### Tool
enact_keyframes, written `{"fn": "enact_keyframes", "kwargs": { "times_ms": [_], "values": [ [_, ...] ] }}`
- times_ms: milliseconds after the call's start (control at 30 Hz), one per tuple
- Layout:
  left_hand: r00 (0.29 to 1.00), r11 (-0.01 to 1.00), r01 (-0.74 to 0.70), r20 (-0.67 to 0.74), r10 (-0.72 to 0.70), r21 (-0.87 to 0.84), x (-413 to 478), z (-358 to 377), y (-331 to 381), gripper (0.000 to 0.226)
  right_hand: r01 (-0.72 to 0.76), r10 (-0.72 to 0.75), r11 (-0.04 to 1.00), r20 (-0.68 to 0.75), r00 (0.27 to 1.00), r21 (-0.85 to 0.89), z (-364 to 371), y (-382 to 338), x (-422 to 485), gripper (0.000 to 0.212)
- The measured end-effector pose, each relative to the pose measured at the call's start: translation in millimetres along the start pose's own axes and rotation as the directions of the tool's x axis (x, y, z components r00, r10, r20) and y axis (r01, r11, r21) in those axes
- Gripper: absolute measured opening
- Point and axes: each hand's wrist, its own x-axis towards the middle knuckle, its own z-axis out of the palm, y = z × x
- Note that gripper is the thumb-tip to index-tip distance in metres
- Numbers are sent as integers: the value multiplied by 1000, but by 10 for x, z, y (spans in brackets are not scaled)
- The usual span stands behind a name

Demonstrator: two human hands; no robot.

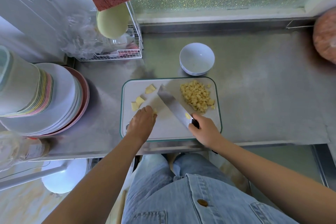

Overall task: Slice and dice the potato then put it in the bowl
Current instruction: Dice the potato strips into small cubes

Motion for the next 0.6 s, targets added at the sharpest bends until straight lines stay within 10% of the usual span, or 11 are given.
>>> {"fn": "enact_keyframes", "kwargs": {
  "times_ms": [167, 600],
  "values": [
    [996, 997, -79, 33, 80, -11, 98, -5, 145, 24, -66, 69, 998, -187, 980, 21, -166, 124, -72, 32],
    [979, 964, -203, 9, 205, 173, 342, 68, 355, 55, -45, 45, 999, -128, 991, 0, -175, 45, -30, 38]
  ]
}}
